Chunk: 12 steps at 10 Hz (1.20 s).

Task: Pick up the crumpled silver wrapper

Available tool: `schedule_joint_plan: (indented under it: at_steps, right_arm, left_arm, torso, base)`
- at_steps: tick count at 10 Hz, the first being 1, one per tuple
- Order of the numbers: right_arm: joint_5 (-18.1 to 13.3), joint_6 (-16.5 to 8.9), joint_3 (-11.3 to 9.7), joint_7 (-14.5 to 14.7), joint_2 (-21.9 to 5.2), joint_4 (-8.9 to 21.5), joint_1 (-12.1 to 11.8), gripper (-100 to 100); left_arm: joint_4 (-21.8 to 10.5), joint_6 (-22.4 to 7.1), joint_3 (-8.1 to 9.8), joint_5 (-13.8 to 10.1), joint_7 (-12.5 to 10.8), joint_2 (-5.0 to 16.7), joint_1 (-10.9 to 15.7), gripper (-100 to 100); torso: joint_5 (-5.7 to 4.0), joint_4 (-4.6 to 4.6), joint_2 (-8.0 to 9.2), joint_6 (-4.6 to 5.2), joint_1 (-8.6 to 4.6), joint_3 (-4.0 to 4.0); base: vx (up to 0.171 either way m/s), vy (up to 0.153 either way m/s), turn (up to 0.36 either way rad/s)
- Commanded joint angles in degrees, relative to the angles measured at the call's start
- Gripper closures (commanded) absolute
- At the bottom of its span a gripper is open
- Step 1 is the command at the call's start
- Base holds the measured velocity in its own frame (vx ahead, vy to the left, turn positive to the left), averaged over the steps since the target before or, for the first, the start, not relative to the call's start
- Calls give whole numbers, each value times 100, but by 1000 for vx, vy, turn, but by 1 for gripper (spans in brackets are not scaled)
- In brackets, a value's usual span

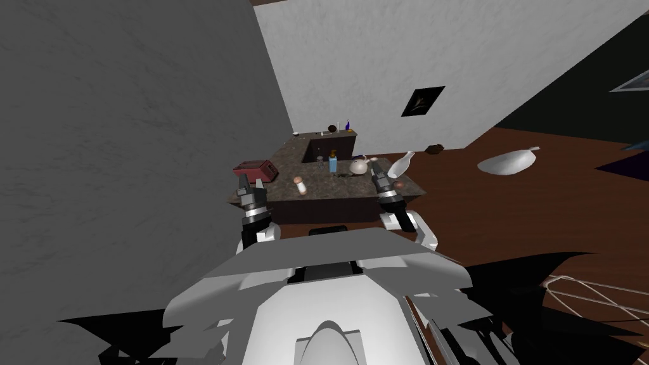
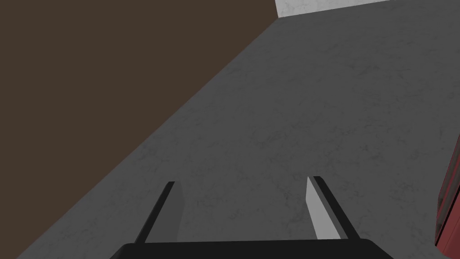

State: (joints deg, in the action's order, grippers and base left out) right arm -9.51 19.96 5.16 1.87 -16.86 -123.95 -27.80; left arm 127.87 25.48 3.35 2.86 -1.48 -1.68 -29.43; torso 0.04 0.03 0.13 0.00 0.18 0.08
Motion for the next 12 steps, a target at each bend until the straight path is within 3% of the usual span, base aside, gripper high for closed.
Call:
schedule_joint_plan:
  at_steps: [1,2,4,5,6,7,11,12]
  right_arm:
    - [-160,-20,36,22,-286,220,-8,-100]
    - [-160,-20,36,22,-343,220,-8,-100]
    - [-449,-49,111,48,-768,623,-28,-100]
    - [-449,-49,111,48,-892,626,-28,-100]
    - [-601,-62,149,64,-1117,839,-38,-100]
    - [-601,-62,149,64,-1172,839,-38,-100]
    - [-1065,-90,244,138,-1946,1509,-68,-100]
    - [-1065,-90,244,138,-2002,1509,-68,-100]
  left_arm:
    - [0,0,0,0,0,0,0,0]
    - [0,0,0,0,0,0,0,0]
    - [0,0,0,0,0,0,0,0]
    - [0,0,0,0,0,0,0,0]
    - [0,0,0,0,0,0,0,0]
    - [0,0,0,0,0,0,0,0]
    - [0,0,0,0,0,0,0,0]
    - [0,0,0,0,0,0,0,0]
  torso:
    - [0,0,0,0,0,0]
    - [0,-1,-1,-2,0,-1]
    - [-1,-1,-4,-1,-3,-3]
    - [1,0,1,-2,6,0]
    - [1,0,1,1,3,1]
    - [1,0,2,-1,6,1]
    - [1,0,1,2,0,1]
    - [0,0,-2,-1,1,-1]
  base:
    - [-31,55,121]
    - [-20,39,34]
    - [-33,65,125]
    - [-36,61,45]
    - [-36,72,100]
    - [-24,51,58]
    - [-29,63,115]
    - [-15,49,64]
